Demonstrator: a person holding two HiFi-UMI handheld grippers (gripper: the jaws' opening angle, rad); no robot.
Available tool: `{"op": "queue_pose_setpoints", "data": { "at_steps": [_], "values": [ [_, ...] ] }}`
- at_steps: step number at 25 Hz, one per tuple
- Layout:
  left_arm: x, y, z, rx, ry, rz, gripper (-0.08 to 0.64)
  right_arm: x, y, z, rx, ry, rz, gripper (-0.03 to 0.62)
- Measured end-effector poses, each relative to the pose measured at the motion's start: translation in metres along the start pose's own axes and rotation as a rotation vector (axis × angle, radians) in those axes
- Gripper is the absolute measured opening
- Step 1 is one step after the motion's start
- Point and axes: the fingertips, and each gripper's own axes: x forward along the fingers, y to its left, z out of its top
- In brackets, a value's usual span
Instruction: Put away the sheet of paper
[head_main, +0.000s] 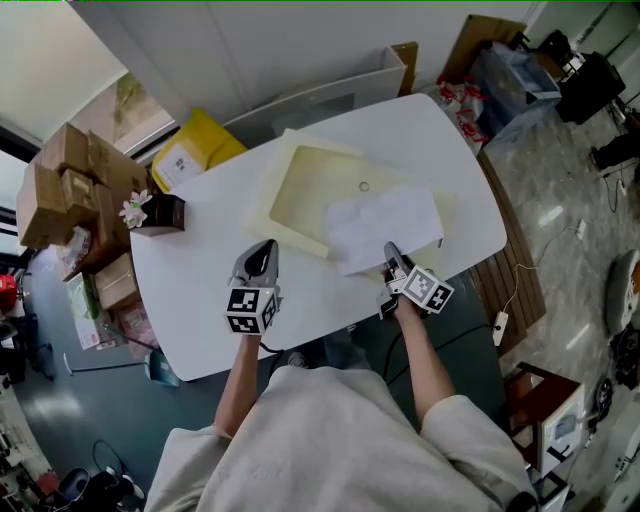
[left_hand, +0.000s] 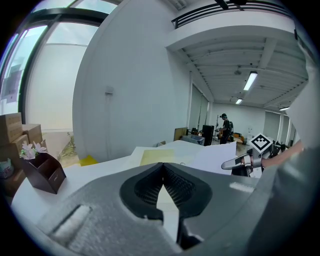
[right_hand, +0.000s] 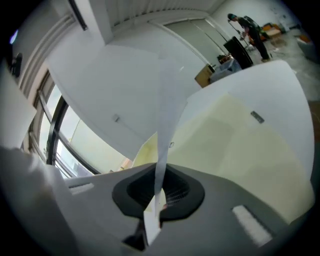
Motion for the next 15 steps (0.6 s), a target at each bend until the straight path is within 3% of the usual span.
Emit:
{"op": "queue_pose_setpoints", "data": {
  "at_steps": [4, 7, 9, 15],
  "values": [
    [-0.002, 0.006, -0.001, -0.004, 0.003, 0.009, 0.006, 0.006, -0.02, -0.005, 0.188, -0.003, 0.027, 0.002],
    [-0.002, 0.009, -0.004, -0.008, 0.007, 0.015, 0.006, 0.012, -0.032, -0.01, 0.246, 0.014, 0.036, 0.002],
    [-0.002, 0.011, -0.005, -0.01, 0.008, 0.019, 0.006, 0.016, -0.036, -0.013, 0.239, 0.054, 0.045, 0.002],
    [-0.004, 0.017, -0.006, -0.019, 0.015, 0.036, 0.006, 0.034, -0.034, -0.018, 0.099, 0.229, 0.075, 0.002]
  ]
}}
